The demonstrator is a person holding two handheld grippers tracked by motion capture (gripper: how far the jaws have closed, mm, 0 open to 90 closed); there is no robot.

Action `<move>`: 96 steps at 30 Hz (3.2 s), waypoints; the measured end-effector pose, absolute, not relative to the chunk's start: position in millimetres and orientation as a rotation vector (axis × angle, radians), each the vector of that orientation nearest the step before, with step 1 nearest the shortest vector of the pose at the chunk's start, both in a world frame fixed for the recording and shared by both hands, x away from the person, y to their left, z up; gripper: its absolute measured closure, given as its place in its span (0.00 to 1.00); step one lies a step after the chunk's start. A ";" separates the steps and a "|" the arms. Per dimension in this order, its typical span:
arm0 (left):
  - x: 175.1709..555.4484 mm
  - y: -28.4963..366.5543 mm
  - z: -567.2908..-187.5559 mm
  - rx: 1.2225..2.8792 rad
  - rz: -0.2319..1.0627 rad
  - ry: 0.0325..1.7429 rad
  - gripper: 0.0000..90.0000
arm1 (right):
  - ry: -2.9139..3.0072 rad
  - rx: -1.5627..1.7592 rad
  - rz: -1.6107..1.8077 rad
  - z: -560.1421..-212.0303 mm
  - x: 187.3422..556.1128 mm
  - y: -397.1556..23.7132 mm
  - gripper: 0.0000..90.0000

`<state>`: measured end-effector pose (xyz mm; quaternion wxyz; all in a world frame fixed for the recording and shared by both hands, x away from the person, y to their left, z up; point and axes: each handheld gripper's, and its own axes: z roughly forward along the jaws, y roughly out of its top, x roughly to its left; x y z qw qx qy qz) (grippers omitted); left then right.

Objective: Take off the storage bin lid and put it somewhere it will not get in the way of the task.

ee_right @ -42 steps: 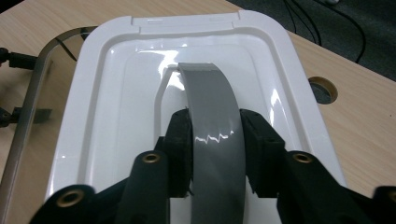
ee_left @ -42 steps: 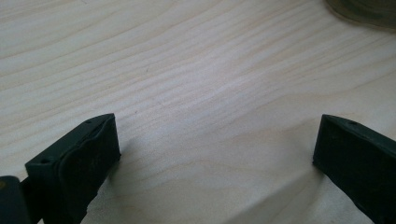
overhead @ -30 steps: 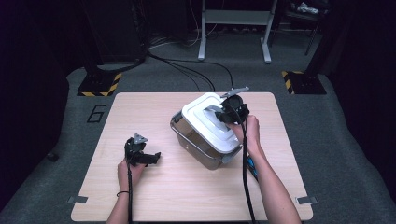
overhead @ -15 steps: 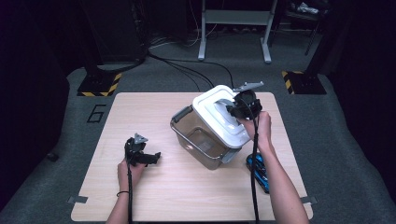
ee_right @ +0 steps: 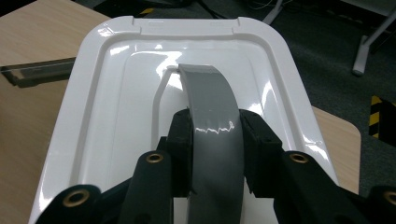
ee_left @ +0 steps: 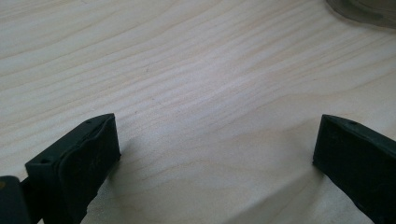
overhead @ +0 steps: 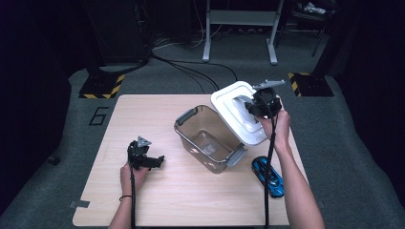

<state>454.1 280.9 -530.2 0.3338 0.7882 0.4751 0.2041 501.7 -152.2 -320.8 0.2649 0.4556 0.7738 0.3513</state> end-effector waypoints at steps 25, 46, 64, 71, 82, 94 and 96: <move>454.1 280.9 -530.2 2.057 0.534 1.240 0.01 | 1.969 1.431 0.885 -350.5 531.1 -203.6 0.75; 454.2 280.9 -530.3 2.057 0.534 1.238 0.01 | 1.965 1.514 0.815 -405.0 553.7 -222.1 0.75; 454.2 280.9 -530.3 2.056 0.534 1.238 0.01 | 1.991 1.536 0.785 -441.2 566.7 -227.6 0.75; 454.2 280.9 -530.3 2.057 0.534 1.238 0.01 | 1.987 1.556 0.776 -452.7 571.3 -228.5 0.74; 454.2 281.0 -530.3 2.057 0.534 1.238 0.01 | 1.965 1.630 0.711 -478.2 577.6 -229.9 0.74; 454.1 280.9 -530.2 2.057 0.534 1.239 0.01 | 2.034 1.634 0.759 -471.4 570.9 -229.7 0.29; 454.1 281.0 -530.2 2.058 0.533 1.240 0.01 | 2.033 1.622 0.759 -466.2 566.4 -228.9 0.19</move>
